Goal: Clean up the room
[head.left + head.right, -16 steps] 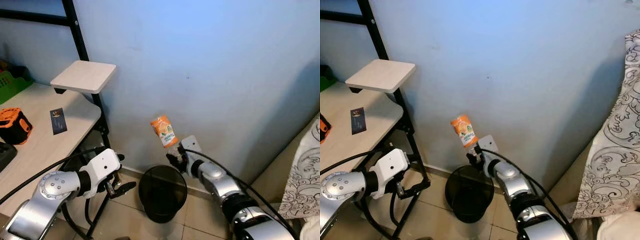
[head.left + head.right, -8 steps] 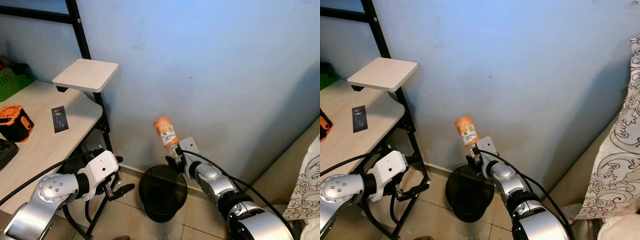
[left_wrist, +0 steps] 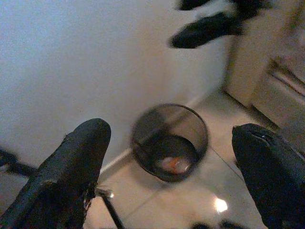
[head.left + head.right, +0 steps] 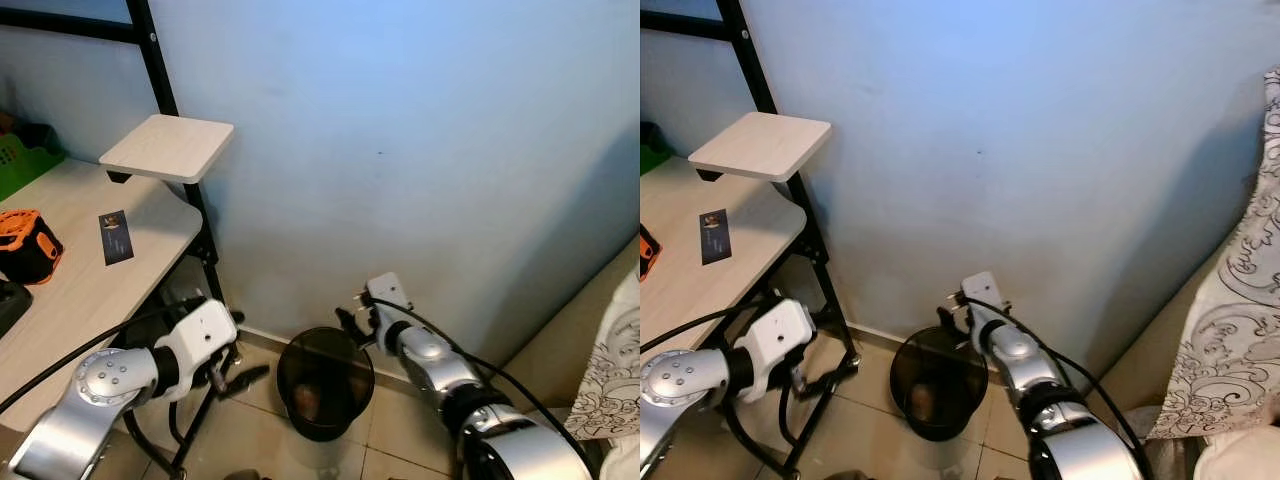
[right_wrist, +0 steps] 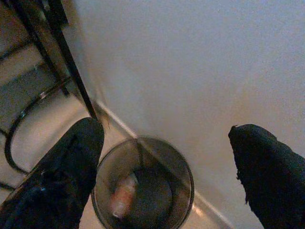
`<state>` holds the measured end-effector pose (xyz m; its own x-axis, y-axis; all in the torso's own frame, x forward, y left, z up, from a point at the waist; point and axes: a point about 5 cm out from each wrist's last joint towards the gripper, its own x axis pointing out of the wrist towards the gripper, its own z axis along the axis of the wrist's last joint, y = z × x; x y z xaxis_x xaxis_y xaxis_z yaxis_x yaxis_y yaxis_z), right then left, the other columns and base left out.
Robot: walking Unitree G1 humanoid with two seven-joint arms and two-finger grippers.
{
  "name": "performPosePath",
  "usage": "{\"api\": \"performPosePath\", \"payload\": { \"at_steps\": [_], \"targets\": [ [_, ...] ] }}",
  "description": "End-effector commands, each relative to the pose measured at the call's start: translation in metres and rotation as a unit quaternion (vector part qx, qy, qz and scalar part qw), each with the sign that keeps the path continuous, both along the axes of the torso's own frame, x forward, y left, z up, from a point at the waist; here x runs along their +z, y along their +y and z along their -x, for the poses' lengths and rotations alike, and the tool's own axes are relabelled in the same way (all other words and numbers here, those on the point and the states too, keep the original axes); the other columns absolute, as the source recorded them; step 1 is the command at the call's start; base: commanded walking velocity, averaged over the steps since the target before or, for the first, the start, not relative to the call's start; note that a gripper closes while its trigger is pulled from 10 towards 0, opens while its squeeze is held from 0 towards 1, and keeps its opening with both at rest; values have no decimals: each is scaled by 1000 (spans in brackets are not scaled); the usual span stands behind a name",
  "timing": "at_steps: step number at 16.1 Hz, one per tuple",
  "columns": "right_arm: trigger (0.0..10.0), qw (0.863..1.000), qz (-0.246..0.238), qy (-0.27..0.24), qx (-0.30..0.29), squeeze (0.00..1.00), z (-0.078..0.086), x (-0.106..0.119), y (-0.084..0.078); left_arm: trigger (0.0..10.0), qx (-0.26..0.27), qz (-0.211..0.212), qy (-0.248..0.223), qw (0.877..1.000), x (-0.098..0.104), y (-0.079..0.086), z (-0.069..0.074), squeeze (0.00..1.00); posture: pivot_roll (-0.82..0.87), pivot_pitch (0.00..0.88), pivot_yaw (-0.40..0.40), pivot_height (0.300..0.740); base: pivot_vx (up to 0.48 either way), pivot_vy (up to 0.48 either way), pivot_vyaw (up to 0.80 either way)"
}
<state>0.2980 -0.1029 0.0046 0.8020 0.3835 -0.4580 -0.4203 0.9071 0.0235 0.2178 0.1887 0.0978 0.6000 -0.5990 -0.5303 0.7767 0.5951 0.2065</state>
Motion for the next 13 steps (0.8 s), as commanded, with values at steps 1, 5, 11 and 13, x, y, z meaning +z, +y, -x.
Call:
{"api": "performPosePath", "payload": {
  "at_steps": [1,5,11,13],
  "targets": [
    [10000,1000,-18,-22,-13,1000,-4,6,-8,10000,22,-5,-10,1000,2,3,0,0,66,0,-4,740,0,0,0],
    [10000,986,-110,-91,-92,1000,10,38,-63,10000,164,49,-58,983,2,-4,-2,0,29,0,1,740,0,0,0],
    [10000,962,-179,-114,-169,1000,57,78,-61,10000,263,82,-83,958,8,-14,3,0,1,0,-9,740,0,0,-800],
    [10000,959,-180,-106,-190,1000,61,81,-66,10000,257,69,-89,960,9,-13,-1,0,-1,0,2,740,0,0,-800]
  ]
}}
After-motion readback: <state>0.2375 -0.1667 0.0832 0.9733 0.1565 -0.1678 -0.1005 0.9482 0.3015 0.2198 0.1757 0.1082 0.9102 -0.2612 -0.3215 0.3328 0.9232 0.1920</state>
